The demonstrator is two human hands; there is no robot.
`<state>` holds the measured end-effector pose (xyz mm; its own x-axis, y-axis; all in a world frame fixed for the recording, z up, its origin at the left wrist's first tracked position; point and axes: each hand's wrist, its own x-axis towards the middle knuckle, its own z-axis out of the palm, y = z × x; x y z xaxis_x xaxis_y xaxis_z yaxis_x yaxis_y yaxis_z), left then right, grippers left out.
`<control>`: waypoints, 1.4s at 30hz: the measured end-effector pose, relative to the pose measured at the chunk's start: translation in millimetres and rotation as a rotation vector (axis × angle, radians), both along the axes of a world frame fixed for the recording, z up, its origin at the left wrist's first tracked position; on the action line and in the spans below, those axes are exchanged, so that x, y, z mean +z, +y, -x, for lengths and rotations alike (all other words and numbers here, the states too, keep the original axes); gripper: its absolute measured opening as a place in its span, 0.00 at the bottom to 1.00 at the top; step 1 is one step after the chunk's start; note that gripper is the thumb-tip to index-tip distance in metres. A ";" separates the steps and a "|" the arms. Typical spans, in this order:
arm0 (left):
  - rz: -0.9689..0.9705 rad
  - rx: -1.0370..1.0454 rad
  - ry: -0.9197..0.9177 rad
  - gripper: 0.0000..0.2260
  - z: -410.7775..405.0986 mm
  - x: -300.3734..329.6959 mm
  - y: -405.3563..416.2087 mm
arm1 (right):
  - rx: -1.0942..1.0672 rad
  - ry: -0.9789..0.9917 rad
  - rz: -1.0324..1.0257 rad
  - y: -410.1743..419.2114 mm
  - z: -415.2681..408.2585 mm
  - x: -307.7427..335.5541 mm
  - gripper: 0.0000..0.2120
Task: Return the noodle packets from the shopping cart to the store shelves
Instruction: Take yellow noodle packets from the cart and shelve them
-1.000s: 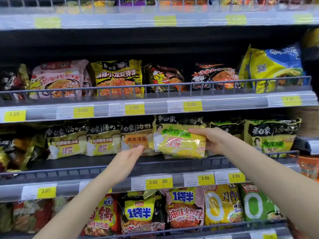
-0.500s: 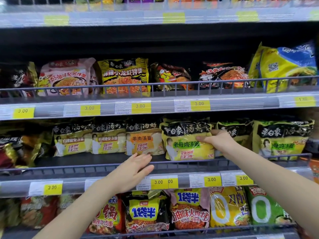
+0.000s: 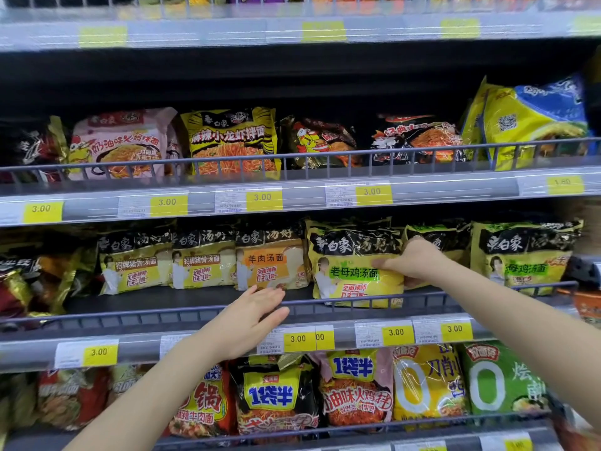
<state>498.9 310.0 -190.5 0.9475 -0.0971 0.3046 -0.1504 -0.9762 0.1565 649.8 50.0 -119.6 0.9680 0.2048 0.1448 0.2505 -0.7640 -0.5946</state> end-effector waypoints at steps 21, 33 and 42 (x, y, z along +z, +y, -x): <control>-0.139 0.111 0.232 0.32 9.3 33.1 -8.1 | 0.136 -0.774 0.601 14.9 72.1 -6.1 0.22; -0.206 0.325 0.224 0.23 98.5 101.8 36.6 | 0.530 -0.602 0.568 84.9 122.3 25.6 0.12; -0.084 0.617 0.234 0.18 233.3 126.8 95.1 | 0.861 -0.683 0.491 193.4 183.0 41.5 0.15</control>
<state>265.6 405.1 -63.7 0.8770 0.4701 0.0993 0.4688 -0.8825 0.0367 466.8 243.4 -78.1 0.2409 0.9232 0.2996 0.9395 -0.2993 0.1667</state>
